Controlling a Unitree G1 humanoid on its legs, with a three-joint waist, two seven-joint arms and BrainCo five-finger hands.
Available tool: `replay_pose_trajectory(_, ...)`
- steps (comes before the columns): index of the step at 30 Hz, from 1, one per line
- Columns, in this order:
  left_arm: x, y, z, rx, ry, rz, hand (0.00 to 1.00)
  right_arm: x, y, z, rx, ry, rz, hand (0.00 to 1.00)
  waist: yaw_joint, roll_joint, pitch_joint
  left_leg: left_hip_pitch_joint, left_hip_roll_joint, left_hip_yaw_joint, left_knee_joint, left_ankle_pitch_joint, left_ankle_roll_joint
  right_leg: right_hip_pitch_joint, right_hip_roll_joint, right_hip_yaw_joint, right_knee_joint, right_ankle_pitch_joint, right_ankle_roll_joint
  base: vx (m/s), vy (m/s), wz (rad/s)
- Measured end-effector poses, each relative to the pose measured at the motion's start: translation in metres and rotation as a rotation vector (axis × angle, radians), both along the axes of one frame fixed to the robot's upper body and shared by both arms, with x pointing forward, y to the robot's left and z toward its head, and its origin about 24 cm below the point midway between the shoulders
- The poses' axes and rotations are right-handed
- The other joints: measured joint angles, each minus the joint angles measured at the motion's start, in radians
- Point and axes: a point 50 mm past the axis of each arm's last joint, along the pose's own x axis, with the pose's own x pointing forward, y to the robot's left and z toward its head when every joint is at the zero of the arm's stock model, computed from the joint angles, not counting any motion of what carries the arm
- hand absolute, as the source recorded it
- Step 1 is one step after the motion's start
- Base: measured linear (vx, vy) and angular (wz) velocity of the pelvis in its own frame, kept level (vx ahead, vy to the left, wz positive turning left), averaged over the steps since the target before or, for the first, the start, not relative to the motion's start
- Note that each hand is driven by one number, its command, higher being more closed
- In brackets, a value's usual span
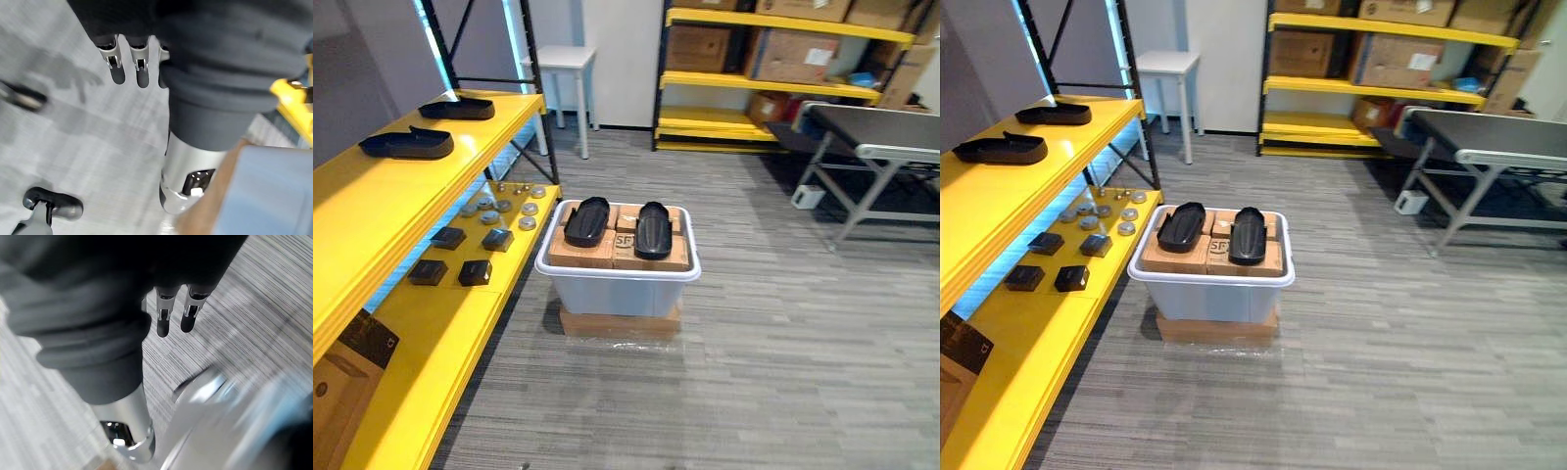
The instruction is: Walk over and take plastic housings, then place them on the shelf
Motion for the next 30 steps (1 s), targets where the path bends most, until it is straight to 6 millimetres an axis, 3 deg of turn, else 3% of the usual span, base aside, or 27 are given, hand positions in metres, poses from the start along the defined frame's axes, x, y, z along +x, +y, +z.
replay_pose_trajectory(1, -0.001, -0.002, 0.000, -0.013, -0.006, 0.027, 0.00, -0.002, 0.000, 0.000, 0.001, -0.002, -0.025, 0.00, 0.010, -0.003, 0.000, -0.010, -0.002, 0.001, 0.042, 0.011, -0.007, -0.005, -0.002, 0.012, 0.046, -0.040, -0.005, 0.89, -0.370, -0.06)
replay_pose_trajectory(2, -0.011, -0.007, -0.004, -0.041, 0.012, 0.097, 0.00, -0.010, 0.001, -0.001, 0.006, 0.015, -0.044, 0.00, 0.003, 0.001, 0.000, -0.039, -0.001, -0.006, 0.208, 0.011, -0.011, 0.037, 0.002, -0.002, 0.096, -0.126, -0.025, 0.69, -0.287, 0.05)
replay_pose_trajectory(3, -0.013, -0.007, -0.005, -0.047, 0.013, 0.114, 0.00, -0.013, 0.001, -0.001, 0.007, 0.018, -0.042, 0.00, 0.000, 0.004, -0.001, -0.056, 0.003, -0.006, 0.266, 0.012, -0.013, 0.052, 0.005, -0.007, 0.096, -0.139, -0.026, 0.51, -0.213, 0.36)
replay_pose_trajectory(5, -0.024, -0.011, -0.006, -0.076, 0.008, 0.209, 0.00, -0.026, 0.004, -0.001, -0.001, 0.028, -0.052, 0.00, 0.009, 0.025, 0.004, -0.280, 0.070, -0.011, 0.832, 0.101, -0.132, 0.201, 0.056, -0.053, 0.035, -0.203, -0.058, 0.53, -0.199, 0.41)
replay_pose_trajectory(7, -0.039, -0.001, -0.008, -0.061, 0.031, 0.258, 0.00, -0.027, 0.005, -0.001, -0.001, 0.030, -0.038, 0.00, 0.028, 0.017, 0.014, -0.409, 0.127, 0.060, 1.088, 0.094, -0.125, 0.350, 0.088, -0.052, -0.070, -0.208, -0.067, 0.54, -0.129, 0.04)
replay_pose_trajectory(8, -0.043, 0.004, -0.008, -0.065, 0.028, 0.304, 0.00, -0.027, 0.007, -0.001, 0.003, 0.032, -0.035, 0.00, 0.035, 0.003, 0.014, -0.461, 0.138, 0.113, 1.090, 0.065, -0.092, 0.415, 0.081, -0.050, -0.126, -0.208, -0.066, 0.57, -0.069, -0.13)
replay_pose_trajectory(9, -0.044, 0.010, -0.007, -0.055, 0.026, 0.316, 0.00, -0.022, 0.006, -0.001, 0.001, 0.022, -0.040, 0.00, 0.058, -0.015, 0.019, -0.512, 0.133, 0.211, 0.993, -0.010, -0.079, 0.493, 0.057, -0.026, -0.179, -0.206, -0.064, 0.57, 0.011, -0.26)
replay_pose_trajectory(11, -0.057, 0.012, -0.010, -0.055, 0.060, 0.325, 0.00, -0.010, 0.003, 0.000, -0.003, -0.006, -0.035, 0.00, 0.064, -0.018, 0.022, -0.542, 0.086, 0.265, 0.765, -0.039, -0.079, 0.550, 0.022, -0.006, -0.215, -0.206, -0.054, 0.49, 0.111, -0.46)
replay_pose_trajectory(12, -0.073, 0.010, -0.013, -0.058, 0.108, 0.332, 0.00, -0.003, 0.002, 0.002, -0.008, -0.026, -0.028, 0.00, 0.064, -0.012, 0.016, -0.533, 0.032, 0.260, 0.468, -0.004, -0.057, 0.580, 0.008, 0.012, -0.235, -0.209, -0.027, 0.40, 0.140, -0.51)
replay_pose_trajectory(13, -0.081, 0.008, -0.015, -0.063, 0.132, 0.336, 0.00, -0.001, 0.000, 0.002, -0.014, -0.033, -0.026, 0.00, 0.066, -0.005, 0.012, -0.536, 0.015, 0.240, 0.351, 0.095, -0.039, 0.592, 0.012, 0.029, -0.245, -0.214, -0.012, 0.54, 0.181, -0.59)
replay_pose_trajectory(14, -0.096, 0.011, -0.018, -0.062, 0.184, 0.344, 0.00, -0.002, 0.010, 0.000, 0.014, -0.021, -0.022, 0.00, 0.079, -0.031, -0.008, -0.521, -0.026, 0.236, 0.336, 0.151, -0.011, 0.602, -0.025, 0.048, -0.256, -0.216, 0.006, 0.56, 0.141, 0.03)
replay_pose_trajectory(15, -0.095, 0.017, -0.017, -0.048, 0.190, 0.324, 0.00, -0.002, 0.014, -0.001, 0.024, -0.022, -0.019, 0.00, 0.068, -0.055, -0.016, -0.523, -0.050, 0.218, 0.321, 0.143, 0.000, 0.592, -0.039, 0.056, -0.242, -0.185, 0.030, 0.56, 0.124, 0.33)
replay_pose_trajectory(16, -0.094, 0.018, -0.017, -0.045, 0.191, 0.311, 0.00, -0.003, 0.014, -0.001, 0.023, -0.017, -0.021, 0.00, 0.067, -0.056, -0.014, -0.524, -0.058, 0.208, 0.323, 0.138, 0.006, 0.589, -0.041, 0.062, -0.225, -0.170, 0.040, 0.50, 0.114, 0.69)
replay_pose_trajectory(18, -0.098, 0.019, -0.017, -0.038, 0.210, 0.279, 0.00, 0.003, 0.009, 0.001, 0.006, -0.032, -0.007, 0.00, 0.071, -0.056, -0.015, -0.481, -0.064, 0.206, 0.320, 0.097, 0.013, 0.546, -0.040, 0.113, -0.067, -0.129, 0.051, 0.46, 0.146, 0.25)
replay_pose_trajectory(19, -0.099, 0.019, -0.017, -0.038, 0.212, 0.275, 0.00, 0.008, 0.008, 0.002, -0.004, -0.048, 0.011, 0.00, 0.077, -0.057, -0.016, -0.450, -0.064, 0.206, 0.305, 0.081, 0.014, 0.505, -0.042, 0.126, 0.039, -0.109, 0.078, 0.42, 0.108, -0.02)
replay_pose_trajectory(20, -0.096, 0.021, -0.017, -0.029, 0.208, 0.249, 0.00, 0.018, 0.009, 0.004, -0.010, -0.066, 0.037, 0.00, 0.078, -0.063, -0.011, -0.402, -0.064, 0.204, 0.259, 0.075, 0.016, 0.427, -0.046, 0.147, 0.221, -0.051, 0.132, 0.39, 0.038, 0.02)
replay_pose_trajectory(21, -0.087, 0.024, -0.015, -0.012, 0.202, 0.188, 0.00, 0.027, 0.010, 0.006, -0.022, -0.087, 0.070, 0.00, 0.075, -0.059, -0.007, -0.342, -0.062, 0.199, 0.206, 0.075, 0.015, 0.353, -0.055, 0.141, 0.350, -0.143, 0.125, 0.42, -0.015, 0.06)
replay_pose_trajectory(24, -0.064, 0.028, -0.009, 0.022, 0.137, 0.130, 0.00, 0.048, 0.005, 0.020, -0.125, -0.160, 0.177, 0.00, 0.059, -0.052, -0.015, -0.273, -0.052, 0.180, 0.131, 0.082, 0.004, 0.255, -0.068, 0.091, 0.264, -0.246, 0.104, 0.29, -0.091, 0.20)
replay_pose_trajectory(26, -0.048, 0.030, -0.004, 0.051, 0.079, 0.109, 0.00, 0.063, -0.006, 0.038, -0.240, -0.240, 0.214, 0.00, 0.043, -0.052, -0.024, -0.269, -0.046, 0.156, 0.105, 0.090, -0.017, 0.186, -0.062, 0.130, 0.096, -0.245, 0.102, 0.17, -0.160, 0.37)
replay_pose_trajectory(27, -0.044, 0.032, -0.002, 0.060, 0.062, 0.107, 0.00, 0.066, -0.010, 0.044, -0.284, -0.260, 0.216, 0.00, 0.039, -0.062, -0.029, -0.271, -0.052, 0.151, 0.101, 0.088, -0.028, 0.178, -0.063, 0.155, 0.003, -0.214, 0.096, 0.29, -0.277, 0.49)
replay_pose_trajectory(28, -0.041, 0.032, -0.001, 0.068, 0.048, 0.110, 0.00, 0.068, -0.020, 0.054, -0.359, -0.281, 0.218, 0.00, 0.033, -0.072, -0.035, -0.260, -0.062, 0.125, 0.098, 0.079, -0.049, 0.184, -0.070, 0.154, -0.045, -0.107, 0.081, 0.33, -0.295, 0.34)
replay_pose_trajectory(30, -0.050, 0.022, -0.005, 0.050, 0.080, 0.114, 0.00, 0.075, -0.031, 0.067, -0.459, -0.296, 0.239, 0.00, 0.032, -0.045, -0.050, -0.243, -0.021, 0.129, 0.069, 0.086, -0.066, 0.203, -0.031, 0.148, -0.073, -0.100, 0.075, 0.22, -0.216, 0.06)
